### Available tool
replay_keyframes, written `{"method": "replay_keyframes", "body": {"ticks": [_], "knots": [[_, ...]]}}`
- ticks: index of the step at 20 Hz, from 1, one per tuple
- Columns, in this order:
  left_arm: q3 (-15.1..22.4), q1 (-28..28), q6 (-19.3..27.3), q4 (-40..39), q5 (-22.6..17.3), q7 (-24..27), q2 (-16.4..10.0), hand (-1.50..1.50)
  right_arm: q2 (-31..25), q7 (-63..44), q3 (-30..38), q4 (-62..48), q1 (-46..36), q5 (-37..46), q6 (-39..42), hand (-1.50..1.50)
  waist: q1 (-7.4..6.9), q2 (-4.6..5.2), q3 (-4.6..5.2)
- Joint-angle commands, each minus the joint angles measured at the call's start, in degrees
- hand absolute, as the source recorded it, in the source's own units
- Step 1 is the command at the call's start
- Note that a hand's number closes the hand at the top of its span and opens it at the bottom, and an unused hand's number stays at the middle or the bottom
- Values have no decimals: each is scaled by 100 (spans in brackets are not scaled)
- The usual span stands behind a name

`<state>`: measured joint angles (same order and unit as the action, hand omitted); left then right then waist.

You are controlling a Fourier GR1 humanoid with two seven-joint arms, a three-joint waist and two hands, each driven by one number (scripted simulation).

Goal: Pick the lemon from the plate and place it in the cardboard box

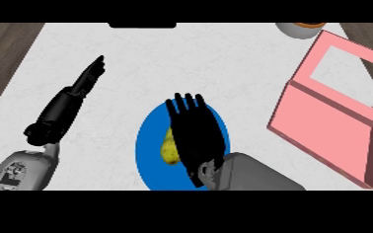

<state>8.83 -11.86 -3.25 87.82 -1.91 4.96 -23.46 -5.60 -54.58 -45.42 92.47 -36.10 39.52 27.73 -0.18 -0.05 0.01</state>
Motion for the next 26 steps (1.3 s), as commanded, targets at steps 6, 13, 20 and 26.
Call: {"method": "replay_keyframes", "body": {"ticks": [6,13,20,26], "knots": [[-196,-42,-214,127,168,-201,114,0,290,-21,-5,-557,421,895,130,-150,4,0,-2],[-204,-244,-192,-117,513,-235,588,0,292,869,624,-781,448,1183,348,-150,16,4,-2],[-690,-276,-629,-323,467,34,474,0,465,1077,638,-1113,759,1547,75,-150,19,4,-1],[-618,-110,-649,217,586,-294,661,0,558,1028,688,-1779,476,1751,-101,-150,-4,4,-2]]}}
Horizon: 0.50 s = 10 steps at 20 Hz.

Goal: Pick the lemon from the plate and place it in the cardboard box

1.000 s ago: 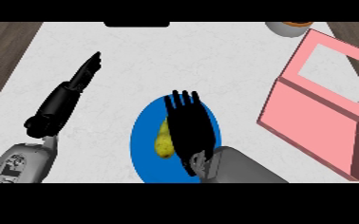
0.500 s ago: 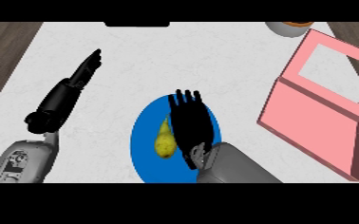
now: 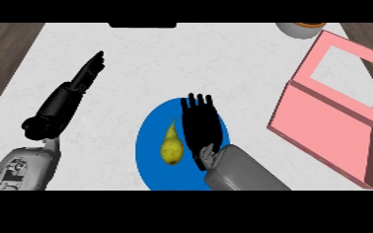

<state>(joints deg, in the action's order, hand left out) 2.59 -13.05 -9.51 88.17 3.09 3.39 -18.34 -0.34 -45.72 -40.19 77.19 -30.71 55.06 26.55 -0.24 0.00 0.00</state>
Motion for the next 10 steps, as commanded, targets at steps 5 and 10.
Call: {"method": "replay_keyframes", "body": {"ticks": [5,10], "knots": [[-167,368,-184,156,158,317,52,0,33,737,262,-793,299,436,-763,-150,-11,3,0],[-309,-28,-220,-251,132,229,209,0,31,1301,57,-1073,106,489,-827,150,-15,9,0]]}}
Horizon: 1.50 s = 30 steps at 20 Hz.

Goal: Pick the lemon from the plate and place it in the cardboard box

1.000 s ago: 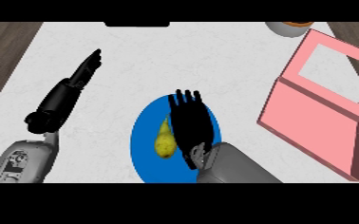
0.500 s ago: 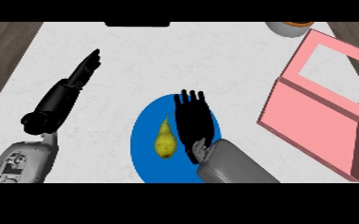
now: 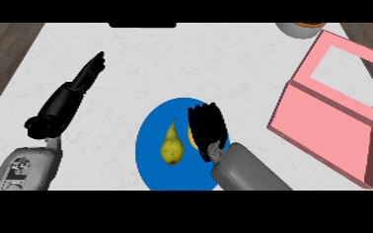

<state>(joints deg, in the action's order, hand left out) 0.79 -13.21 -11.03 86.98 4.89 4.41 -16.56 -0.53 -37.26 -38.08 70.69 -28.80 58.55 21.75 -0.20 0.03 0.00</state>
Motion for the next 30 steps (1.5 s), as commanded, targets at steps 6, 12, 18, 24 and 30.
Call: {"method": "replay_keyframes", "body": {"ticks": [6,12,18,24,30], "knots": [[105,171,75,475,163,-356,269,0,14,953,-240,-384,-80,763,-890,150,-13,-10,-2],[24,154,-79,500,165,-348,227,0,-86,1721,-424,-6,426,780,-1291,150,10,-10,-2],[-85,16,134,17,318,-143,291,0,-665,2656,-1057,1764,1736,290,-1580,150,133,-19,-1],[-65,289,10,593,269,-379,233,0,-1239,2398,-1496,3466,2135,1095,-1794,150,66,-40,-1],[-174,255,-86,218,289,-3,148,0,-1717,1811,-825,5757,2423,959,-989,150,131,-39,3]]}}
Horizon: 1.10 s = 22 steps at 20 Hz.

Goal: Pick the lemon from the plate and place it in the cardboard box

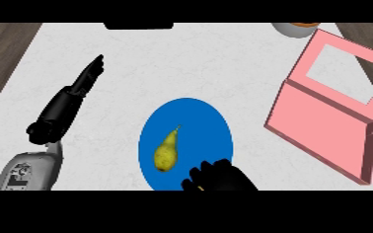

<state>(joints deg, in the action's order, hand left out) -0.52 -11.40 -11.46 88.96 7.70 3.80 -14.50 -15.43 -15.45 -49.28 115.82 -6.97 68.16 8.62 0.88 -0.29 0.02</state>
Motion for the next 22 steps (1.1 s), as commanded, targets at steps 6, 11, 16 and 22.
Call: {"method": "replay_keyframes", "body": {"ticks": [6,11,16,22], "knots": [[-112,-165,-66,-154,-44,-23,-38,0,587,-1324,1501,1746,343,-469,216,150,29,30,2],[-103,-128,-168,-15,-102,-3,-24,0,515,-1289,3484,1435,-395,-1476,645,150,-104,48,-3],[-96,-207,-172,-135,-79,25,49,0,-8,-897,5184,810,-863,-2439,770,150,-86,49,-4],[-202,-140,-268,-119,-46,117,-82,0,-939,24,5677,-769,-1122,-2429,1033,150,-122,54,-4]]}}
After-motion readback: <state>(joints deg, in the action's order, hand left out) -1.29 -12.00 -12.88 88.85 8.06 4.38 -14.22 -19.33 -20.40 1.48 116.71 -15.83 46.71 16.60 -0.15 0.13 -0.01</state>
